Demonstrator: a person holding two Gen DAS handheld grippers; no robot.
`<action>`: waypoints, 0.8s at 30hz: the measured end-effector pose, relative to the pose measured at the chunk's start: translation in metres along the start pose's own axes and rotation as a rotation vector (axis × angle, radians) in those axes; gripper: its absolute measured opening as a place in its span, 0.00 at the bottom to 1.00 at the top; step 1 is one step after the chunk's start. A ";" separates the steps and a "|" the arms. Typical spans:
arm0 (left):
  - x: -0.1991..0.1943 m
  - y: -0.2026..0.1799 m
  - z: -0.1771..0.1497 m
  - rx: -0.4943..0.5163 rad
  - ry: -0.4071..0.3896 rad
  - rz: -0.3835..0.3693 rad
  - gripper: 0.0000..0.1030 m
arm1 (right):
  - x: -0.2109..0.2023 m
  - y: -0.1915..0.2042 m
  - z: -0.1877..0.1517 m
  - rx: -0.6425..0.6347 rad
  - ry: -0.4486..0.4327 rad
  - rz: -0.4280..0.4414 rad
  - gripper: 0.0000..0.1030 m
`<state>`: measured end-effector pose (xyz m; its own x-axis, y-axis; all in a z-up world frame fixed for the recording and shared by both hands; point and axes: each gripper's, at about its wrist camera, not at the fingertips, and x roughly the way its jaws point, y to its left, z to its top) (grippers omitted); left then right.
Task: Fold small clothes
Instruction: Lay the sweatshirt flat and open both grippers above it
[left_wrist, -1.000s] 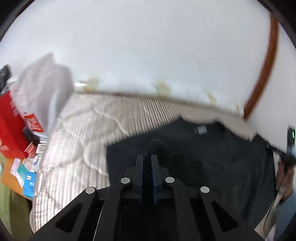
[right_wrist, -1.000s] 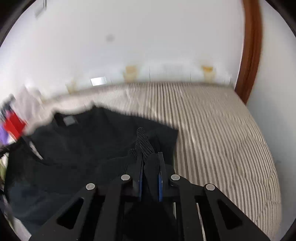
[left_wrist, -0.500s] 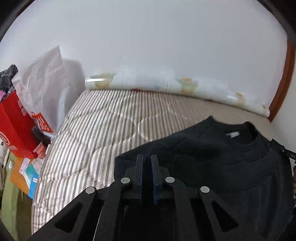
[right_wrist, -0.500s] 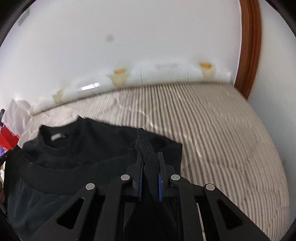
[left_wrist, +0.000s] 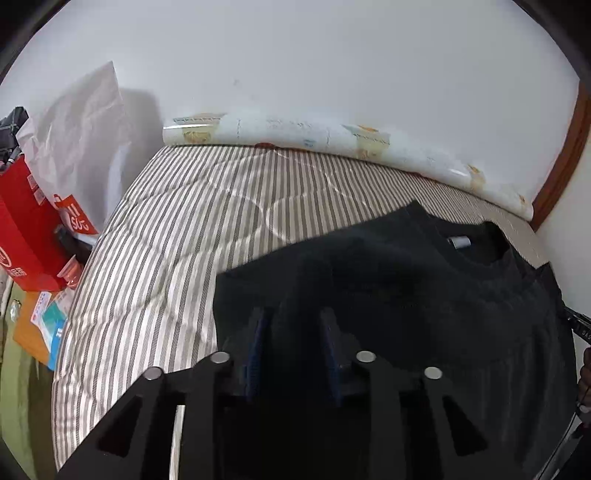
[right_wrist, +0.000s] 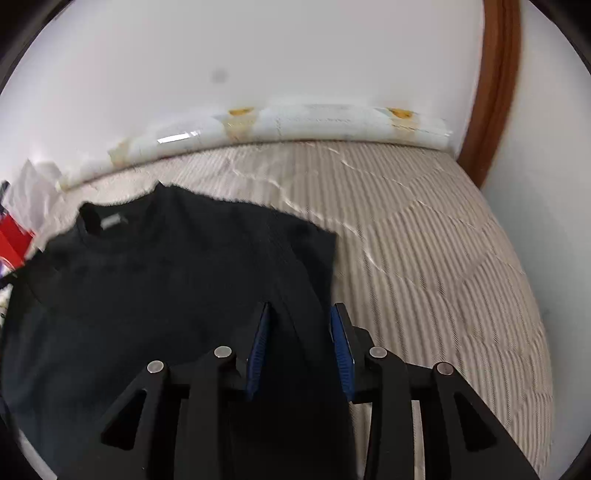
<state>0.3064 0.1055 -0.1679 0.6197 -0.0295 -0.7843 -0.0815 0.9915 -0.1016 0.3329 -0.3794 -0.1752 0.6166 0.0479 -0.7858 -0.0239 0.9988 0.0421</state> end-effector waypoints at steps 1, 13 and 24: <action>-0.004 -0.001 -0.005 0.005 0.002 0.003 0.38 | 0.001 -0.003 -0.005 0.005 0.010 -0.012 0.34; -0.070 -0.011 -0.068 0.033 0.025 -0.239 0.53 | -0.066 -0.012 -0.070 0.050 -0.035 -0.036 0.41; -0.041 -0.125 -0.094 0.320 0.056 -0.211 0.64 | -0.075 0.000 -0.103 0.059 -0.074 -0.108 0.44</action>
<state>0.2177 -0.0294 -0.1810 0.5525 -0.2354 -0.7996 0.2963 0.9521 -0.0755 0.2055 -0.3822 -0.1796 0.6696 -0.0623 -0.7401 0.0904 0.9959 -0.0020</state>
